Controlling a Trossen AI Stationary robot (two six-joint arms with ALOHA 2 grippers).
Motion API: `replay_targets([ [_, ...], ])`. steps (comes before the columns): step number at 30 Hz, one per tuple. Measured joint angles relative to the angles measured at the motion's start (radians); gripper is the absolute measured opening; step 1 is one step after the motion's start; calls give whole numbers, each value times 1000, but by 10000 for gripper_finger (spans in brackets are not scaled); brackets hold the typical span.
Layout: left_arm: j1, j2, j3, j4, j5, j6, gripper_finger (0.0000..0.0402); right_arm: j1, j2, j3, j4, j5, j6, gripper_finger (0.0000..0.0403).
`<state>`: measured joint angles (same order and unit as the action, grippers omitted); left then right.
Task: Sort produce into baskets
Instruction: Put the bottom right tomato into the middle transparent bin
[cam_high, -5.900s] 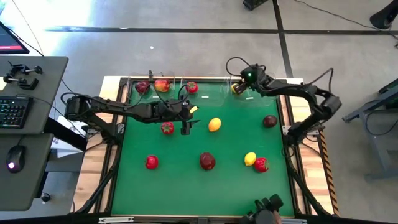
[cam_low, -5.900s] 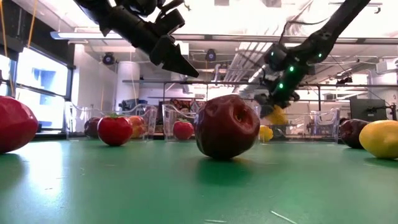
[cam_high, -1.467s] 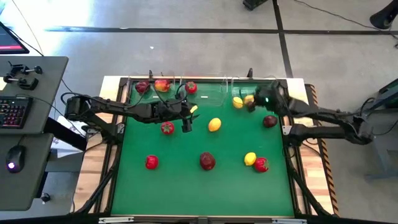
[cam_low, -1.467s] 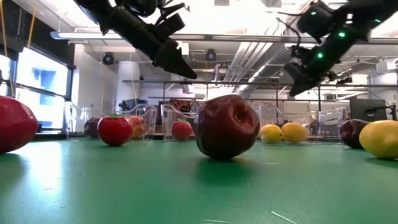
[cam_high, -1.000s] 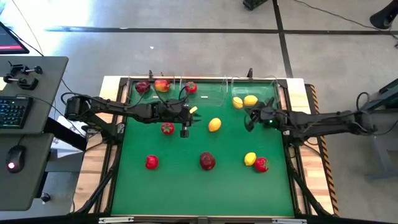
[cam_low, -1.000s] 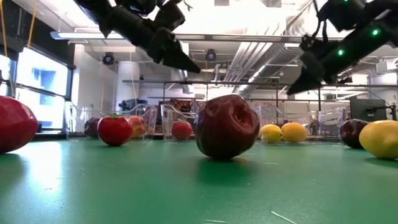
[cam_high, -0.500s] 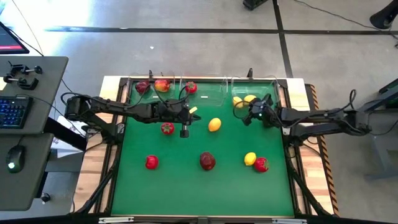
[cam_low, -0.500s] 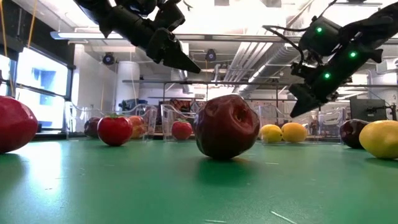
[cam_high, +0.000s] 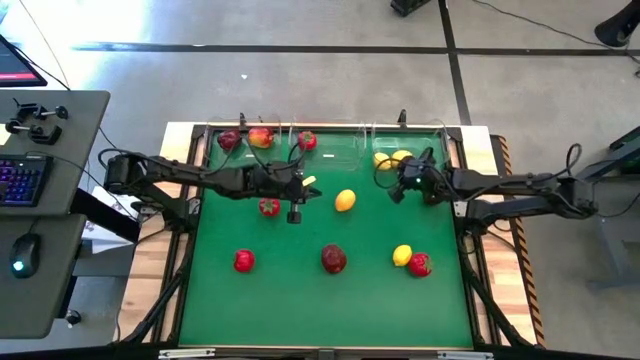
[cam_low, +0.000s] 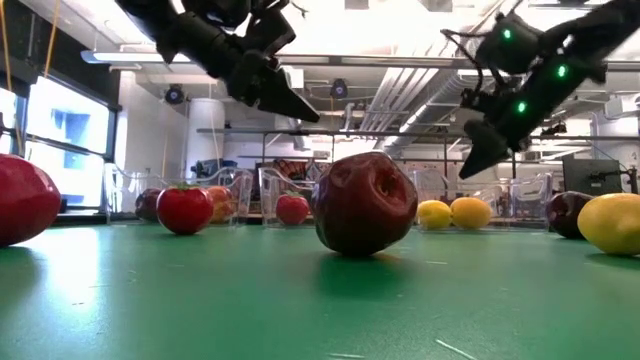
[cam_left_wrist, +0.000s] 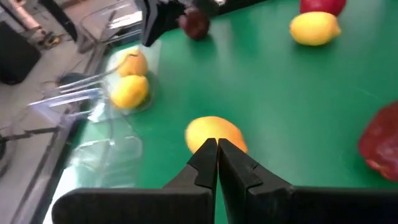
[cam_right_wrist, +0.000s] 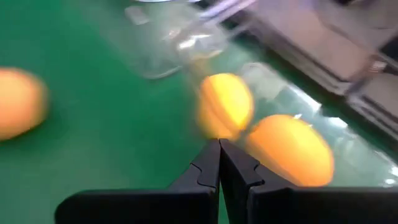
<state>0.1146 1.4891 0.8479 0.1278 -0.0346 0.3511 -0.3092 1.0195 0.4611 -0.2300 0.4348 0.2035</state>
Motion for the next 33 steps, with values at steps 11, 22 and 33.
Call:
replay_targets([
  [11,-4,0,-79,120,24,18,0,396,0,285,-620,-160,229,1],
  [22,-5,0,-79,117,24,18,0,844,29,393,-773,-283,726,117],
  [33,-5,0,-79,117,24,17,0,996,194,376,-831,-443,953,216],
])
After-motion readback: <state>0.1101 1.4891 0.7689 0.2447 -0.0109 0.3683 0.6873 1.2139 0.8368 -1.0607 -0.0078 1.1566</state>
